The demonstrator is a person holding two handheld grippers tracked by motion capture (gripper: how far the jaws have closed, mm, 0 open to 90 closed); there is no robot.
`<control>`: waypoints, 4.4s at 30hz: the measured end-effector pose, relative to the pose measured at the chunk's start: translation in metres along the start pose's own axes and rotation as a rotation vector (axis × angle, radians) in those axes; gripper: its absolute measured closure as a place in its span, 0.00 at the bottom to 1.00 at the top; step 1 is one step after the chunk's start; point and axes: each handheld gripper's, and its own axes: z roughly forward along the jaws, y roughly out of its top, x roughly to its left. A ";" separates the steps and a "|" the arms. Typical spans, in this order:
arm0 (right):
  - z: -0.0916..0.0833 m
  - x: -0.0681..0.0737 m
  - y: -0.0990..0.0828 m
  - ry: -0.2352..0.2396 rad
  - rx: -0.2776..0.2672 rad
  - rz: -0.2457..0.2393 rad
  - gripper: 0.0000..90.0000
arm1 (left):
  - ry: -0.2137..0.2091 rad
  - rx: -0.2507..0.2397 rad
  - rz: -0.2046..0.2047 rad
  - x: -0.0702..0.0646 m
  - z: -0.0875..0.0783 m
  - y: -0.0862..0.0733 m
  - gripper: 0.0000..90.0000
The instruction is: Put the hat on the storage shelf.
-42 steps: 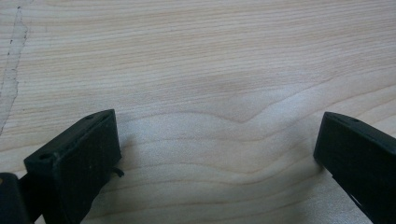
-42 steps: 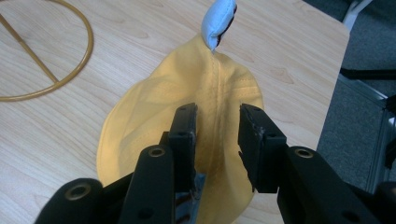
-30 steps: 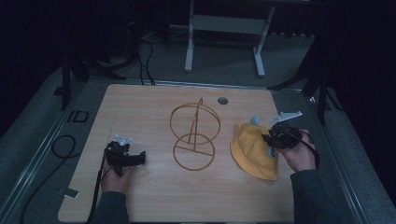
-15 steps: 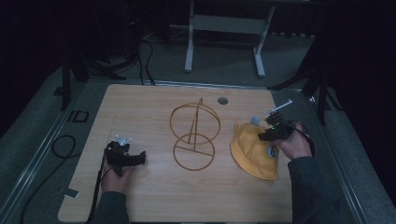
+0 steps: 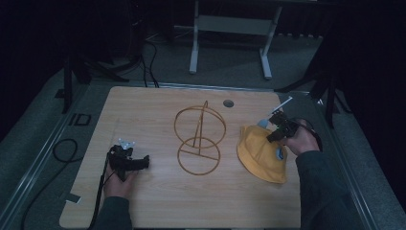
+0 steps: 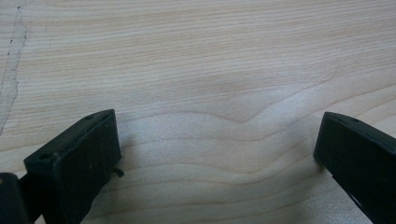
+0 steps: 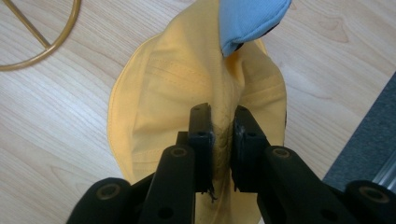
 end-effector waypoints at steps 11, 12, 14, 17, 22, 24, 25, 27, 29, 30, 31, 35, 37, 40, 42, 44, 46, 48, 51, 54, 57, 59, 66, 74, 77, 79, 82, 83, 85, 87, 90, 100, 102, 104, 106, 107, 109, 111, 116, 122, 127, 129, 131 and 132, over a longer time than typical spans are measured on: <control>-0.007 0.005 0.007 -0.032 0.030 -0.086 0.91 | 0.000 0.000 0.000 0.000 0.000 0.000 0.00; -0.009 0.005 0.008 -0.034 0.034 -0.093 0.91 | 0.000 -0.001 0.000 0.000 0.000 0.000 0.00; -0.011 0.006 0.010 -0.038 0.037 -0.110 0.91 | 0.000 0.000 0.000 0.000 0.000 0.000 0.00; -0.014 0.008 0.013 -0.042 0.040 -0.131 0.91 | 0.000 -0.002 -0.001 0.000 0.000 0.000 0.00; -0.024 0.013 0.021 -0.054 0.044 -0.188 0.91 | 0.000 0.002 0.003 0.000 0.000 0.000 0.00; -0.027 0.014 0.023 -0.054 0.049 -0.205 0.92 | 0.000 0.001 0.002 0.000 0.000 0.000 0.00; -0.027 0.014 0.023 -0.054 0.049 -0.205 0.92 | 0.000 0.001 0.002 0.000 0.000 0.000 0.00; -0.032 0.017 0.027 -0.058 0.061 -0.240 0.91 | 0.000 0.000 0.001 0.000 0.000 0.000 0.00; -0.033 0.018 0.028 -0.055 0.064 -0.251 0.91 | 0.000 0.000 0.002 0.000 0.000 0.000 0.00; -0.034 0.019 0.029 -0.053 0.068 -0.266 0.91 | 0.000 0.000 0.002 0.000 0.000 0.000 0.00; -0.036 0.019 0.030 -0.051 0.068 -0.281 0.91 | 0.000 0.000 0.002 0.000 0.000 0.000 0.00; -0.045 0.023 0.035 -0.041 0.066 -0.325 0.92 | 0.000 0.000 0.003 0.000 0.000 0.000 0.00; -0.049 0.025 0.037 -0.039 0.063 -0.341 0.92 | 0.001 0.000 0.002 0.000 0.000 0.000 0.00; -0.054 0.026 0.039 -0.026 0.047 -0.357 0.92 | 0.000 0.000 0.002 0.000 0.000 0.000 0.00; -0.056 0.027 0.040 -0.024 0.041 -0.363 0.92 | 0.000 0.000 0.002 0.000 0.000 0.000 0.00; -0.057 0.027 0.041 -0.023 0.039 -0.367 0.92 | 0.000 0.000 0.002 0.000 0.000 0.000 0.00; -0.062 0.027 0.043 -0.021 0.028 -0.372 0.92 | 0.000 0.001 0.002 0.000 0.000 0.000 0.00; -0.066 0.027 0.045 -0.020 0.018 -0.374 0.92 | 0.000 0.001 0.002 0.000 0.000 0.000 0.00; -0.073 0.028 0.048 -0.018 -0.003 -0.377 0.92 | 0.000 0.001 0.002 0.000 0.000 0.000 0.00; -0.080 0.029 0.050 -0.024 -0.018 -0.379 0.92 | 0.000 0.002 0.003 0.000 0.000 0.000 0.00; -0.087 0.031 0.052 -0.029 -0.029 -0.391 0.92 | 0.000 0.000 0.002 0.000 0.000 0.000 0.00; -0.091 0.031 0.053 -0.034 -0.040 -0.399 0.92 | 0.000 0.001 0.003 0.000 0.000 0.000 0.00; -0.105 0.031 0.055 -0.043 -0.071 -0.408 0.92 | 0.000 0.001 0.003 0.000 0.000 0.000 0.00; -0.113 0.032 0.057 -0.045 -0.109 -0.416 0.92 | 0.000 0.002 0.005 0.000 0.000 0.000 0.00; -0.115 0.032 0.058 -0.042 -0.118 -0.415 0.92 | -0.001 0.003 0.003 0.000 0.000 0.000 0.00; -0.117 0.033 0.058 -0.042 -0.130 -0.421 0.92 | -0.001 0.003 0.003 0.000 0.000 0.000 0.00; -0.119 0.033 0.058 -0.040 -0.140 -0.420 0.92 | -0.001 0.003 0.003 0.000 0.000 0.000 0.00; -0.119 0.033 0.058 -0.040 -0.140 -0.420 0.92 | -0.001 0.003 0.003 0.000 0.000 0.000 0.00; -0.122 0.032 0.057 -0.038 -0.152 -0.421 0.92 | -0.001 0.002 0.002 0.000 0.000 0.000 0.00; -0.124 0.031 0.057 -0.034 -0.165 -0.417 0.92 | -0.001 0.002 0.002 0.000 0.000 0.000 0.00; -0.130 0.030 0.056 -0.027 -0.189 -0.411 0.92 | -0.001 0.001 0.000 0.000 0.000 0.000 0.00; -0.141 0.029 0.055 -0.025 -0.230 -0.414 0.92 | 0.000 -0.001 0.001 0.000 0.000 0.000 0.00; -0.143 0.028 0.055 -0.023 -0.240 -0.423 0.92 | 0.000 -0.001 0.001 0.000 0.000 0.000 0.00; -0.145 0.029 0.054 -0.016 -0.247 -0.429 0.92 | 0.000 -0.001 0.001 0.000 0.000 0.000 0.00; -0.146 0.029 0.054 -0.015 -0.248 -0.434 0.92 | 0.000 -0.001 0.001 0.000 0.000 0.000 0.00; -0.146 0.029 0.054 -0.015 -0.248 -0.434 0.92 | 0.000 -0.001 0.001 0.000 0.000 0.000 0.00; -0.150 0.029 0.054 -0.014 -0.266 -0.438 0.92 | 0.000 -0.001 0.001 0.000 0.000 0.000 0.00; -0.152 0.028 0.054 -0.009 -0.274 -0.431 0.92 | 0.000 0.000 0.001 0.000 0.000 0.000 0.00; -0.157 0.026 0.052 0.002 -0.305 -0.444 0.92 | 0.000 -0.001 0.001 0.000 0.000 0.000 0.00; -0.164 0.023 0.049 0.017 -0.330 -0.450 0.92 | 0.000 -0.001 0.001 0.000 0.000 0.000 0.00; -0.168 0.022 0.048 0.030 -0.357 -0.450 0.92 | 0.000 -0.001 0.001 0.000 0.000 0.000 0.00; -0.170 0.022 0.047 0.036 -0.367 -0.456 0.92 | 0.000 -0.002 0.001 0.000 0.000 0.000 0.00; -0.172 0.022 0.046 0.042 -0.377 -0.457 0.92 | 0.001 -0.002 0.001 0.000 0.000 0.000 0.00; -0.174 0.022 0.046 0.044 -0.383 -0.458 0.92 | 0.001 -0.002 0.001 0.000 0.000 0.000 0.00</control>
